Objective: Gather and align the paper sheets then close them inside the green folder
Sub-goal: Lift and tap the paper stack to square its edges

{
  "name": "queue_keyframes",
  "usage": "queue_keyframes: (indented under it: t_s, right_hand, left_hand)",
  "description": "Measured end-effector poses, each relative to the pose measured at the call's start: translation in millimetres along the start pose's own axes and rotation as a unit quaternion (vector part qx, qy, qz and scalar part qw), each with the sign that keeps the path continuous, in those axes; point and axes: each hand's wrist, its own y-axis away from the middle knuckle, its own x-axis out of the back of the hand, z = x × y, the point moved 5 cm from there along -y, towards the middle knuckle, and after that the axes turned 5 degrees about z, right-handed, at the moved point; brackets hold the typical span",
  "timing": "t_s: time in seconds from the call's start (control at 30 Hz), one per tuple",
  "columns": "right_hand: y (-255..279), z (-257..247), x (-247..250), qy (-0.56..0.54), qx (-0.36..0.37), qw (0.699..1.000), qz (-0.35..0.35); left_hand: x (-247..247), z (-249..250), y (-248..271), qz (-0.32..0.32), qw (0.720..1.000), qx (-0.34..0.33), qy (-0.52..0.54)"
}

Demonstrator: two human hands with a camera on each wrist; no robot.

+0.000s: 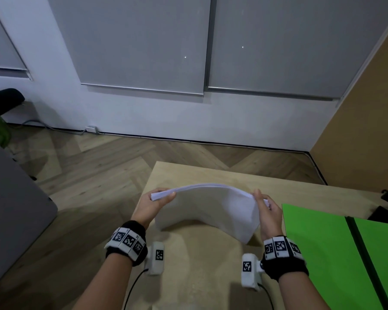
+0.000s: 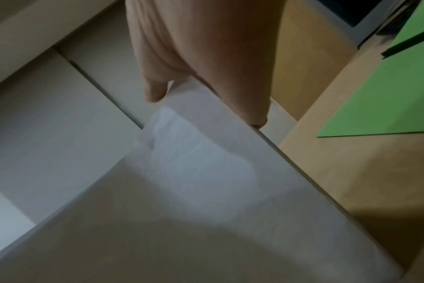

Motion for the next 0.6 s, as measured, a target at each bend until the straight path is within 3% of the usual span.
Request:
queue_keyframes:
  t_s: [0.17,0.3,0.6]
  right_hand:
    - [-0.9,-4.2,-6.6,-0.001,0.009,1.000,0.018]
    - [-3.2,6.0,-6.1,0.050,-0.007,0.998,-0.036]
    - [-3.6,-9.3,-17.7,0.081,-0.004,0.995,-0.065]
  left_hand:
    - [-1.7,4.0,-6.6,0.111,0.992,0.037,0.044]
    - [-9.1,10.6,-3.3,0.094,0.994,0.036,0.032]
    - [-0.5,18.7,-10.5,0.136,0.990,0.020,-0.017]
